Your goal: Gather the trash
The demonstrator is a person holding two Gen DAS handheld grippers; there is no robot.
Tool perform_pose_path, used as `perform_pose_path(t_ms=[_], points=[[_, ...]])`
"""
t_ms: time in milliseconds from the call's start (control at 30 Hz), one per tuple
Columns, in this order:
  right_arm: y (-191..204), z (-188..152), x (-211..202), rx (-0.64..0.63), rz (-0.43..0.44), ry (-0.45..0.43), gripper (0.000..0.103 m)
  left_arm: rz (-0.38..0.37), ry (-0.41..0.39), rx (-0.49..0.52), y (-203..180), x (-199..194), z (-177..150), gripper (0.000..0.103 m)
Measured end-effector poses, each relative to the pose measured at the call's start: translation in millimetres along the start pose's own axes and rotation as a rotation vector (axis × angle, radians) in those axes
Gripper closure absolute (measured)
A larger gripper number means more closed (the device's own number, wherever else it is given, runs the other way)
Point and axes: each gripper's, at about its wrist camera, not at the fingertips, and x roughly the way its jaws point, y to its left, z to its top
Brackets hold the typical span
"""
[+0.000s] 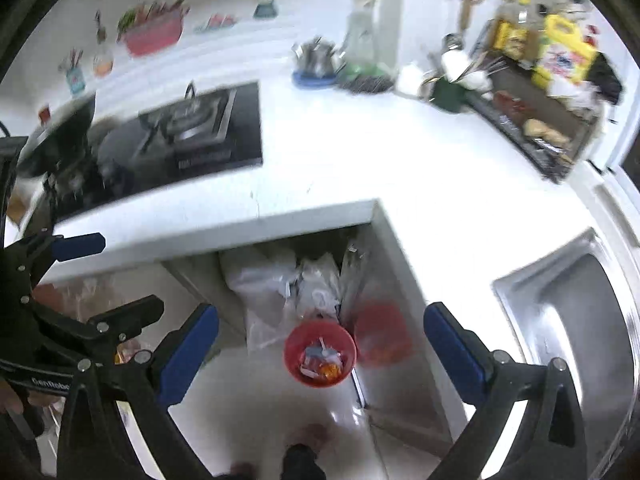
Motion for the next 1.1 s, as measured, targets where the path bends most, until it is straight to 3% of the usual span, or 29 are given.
perform_pose_path(t_ms=[333, 633, 833, 1100], points=[[3, -22, -143, 0.147, -0.127, -0.173, 0.001, -0.040, -0.220, 0.065, -12, -137, -4, 0.000], [35, -65, -218, 0.228, -0.193, -0.254, 0.001, -0.119, -0.321, 0.117, -20, -221, -45, 0.000], [50, -75, -236, 0.226, -0.200, -0.276, 0.001, -0.126, -0.348, 0.122, -24, -246, -58, 0.000], [54, -79, -241, 0.218, -0.211, -0.299, 0.001, -0.126, -0.343, 0.116, -26, -245, -63, 0.000]])
